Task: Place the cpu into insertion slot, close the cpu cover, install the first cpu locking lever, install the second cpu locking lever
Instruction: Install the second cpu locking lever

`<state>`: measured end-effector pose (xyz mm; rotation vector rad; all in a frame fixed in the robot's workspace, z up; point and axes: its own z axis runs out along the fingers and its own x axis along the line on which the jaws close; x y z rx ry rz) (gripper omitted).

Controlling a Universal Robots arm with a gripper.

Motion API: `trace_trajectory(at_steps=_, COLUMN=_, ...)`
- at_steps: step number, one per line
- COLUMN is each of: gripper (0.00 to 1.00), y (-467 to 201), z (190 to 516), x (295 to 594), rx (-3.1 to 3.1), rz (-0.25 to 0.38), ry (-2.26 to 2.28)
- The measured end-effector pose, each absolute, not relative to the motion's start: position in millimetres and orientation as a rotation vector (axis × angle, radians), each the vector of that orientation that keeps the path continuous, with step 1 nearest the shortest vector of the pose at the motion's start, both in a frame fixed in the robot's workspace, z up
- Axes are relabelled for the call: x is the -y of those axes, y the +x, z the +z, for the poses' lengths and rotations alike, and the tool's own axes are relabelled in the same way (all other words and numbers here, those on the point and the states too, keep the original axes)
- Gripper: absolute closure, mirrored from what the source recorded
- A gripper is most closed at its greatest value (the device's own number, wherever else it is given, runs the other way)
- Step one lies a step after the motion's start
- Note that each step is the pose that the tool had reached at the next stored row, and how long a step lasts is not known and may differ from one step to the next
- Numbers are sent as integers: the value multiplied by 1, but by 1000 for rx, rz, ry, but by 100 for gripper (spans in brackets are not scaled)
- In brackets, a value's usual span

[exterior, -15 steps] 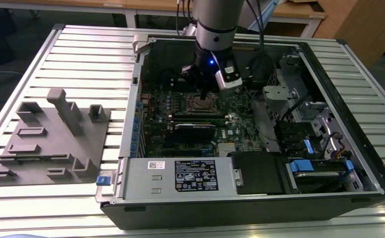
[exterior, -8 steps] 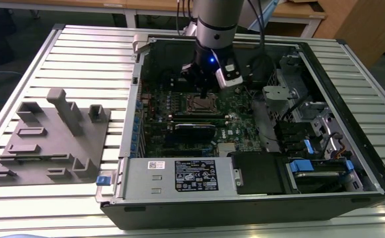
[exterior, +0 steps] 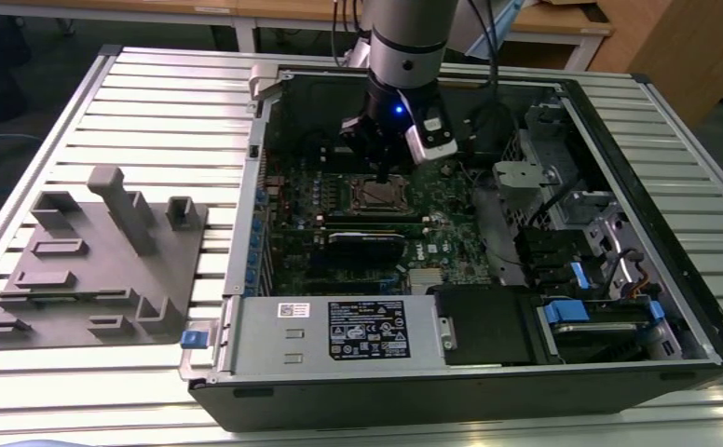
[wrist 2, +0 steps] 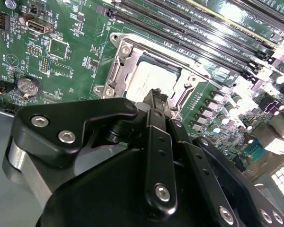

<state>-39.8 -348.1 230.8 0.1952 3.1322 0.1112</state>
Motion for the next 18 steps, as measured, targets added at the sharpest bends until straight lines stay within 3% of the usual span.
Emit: trace_trajectory(at_steps=18, gripper=89, y=-40, z=231, x=363, rx=-3132, rz=109, ry=195)
